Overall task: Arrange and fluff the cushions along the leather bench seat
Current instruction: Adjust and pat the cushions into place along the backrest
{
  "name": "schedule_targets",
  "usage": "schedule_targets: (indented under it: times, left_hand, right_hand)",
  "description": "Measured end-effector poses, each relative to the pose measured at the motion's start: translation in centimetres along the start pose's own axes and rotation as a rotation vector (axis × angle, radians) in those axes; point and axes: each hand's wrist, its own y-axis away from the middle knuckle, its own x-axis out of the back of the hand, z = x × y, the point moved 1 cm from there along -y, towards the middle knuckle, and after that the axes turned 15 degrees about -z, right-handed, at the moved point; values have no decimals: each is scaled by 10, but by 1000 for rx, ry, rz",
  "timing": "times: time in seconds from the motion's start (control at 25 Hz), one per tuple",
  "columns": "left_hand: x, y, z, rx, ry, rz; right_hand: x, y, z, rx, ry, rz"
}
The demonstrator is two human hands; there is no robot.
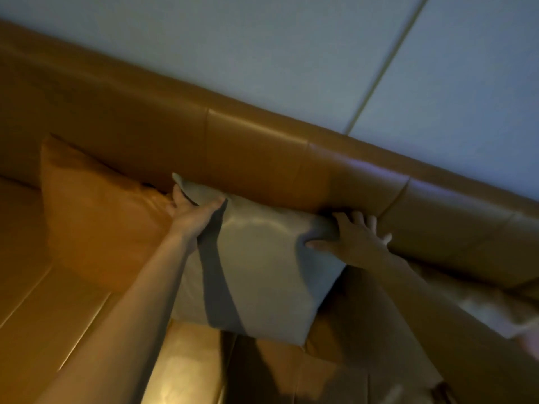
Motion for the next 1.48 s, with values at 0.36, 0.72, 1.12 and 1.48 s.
schedule_targets:
  times: [0.36,0.72,1.12,1.48]
  left_hand:
    - [2,-6,-9,-272,-69,165]
    - [-20,-6,-16,-177,-290,218]
    - [-233,108,-7,-897,-1183,-128]
    - [-333,102,-43,-408,-1944,-396]
  right_hand:
    - [-4,-4,7,195,-68,188]
    - [-18,-16,9,178,-124,109]
    - [-51,58,192,-291,-457,410]
    - [-80,72,308,-246,-316,143]
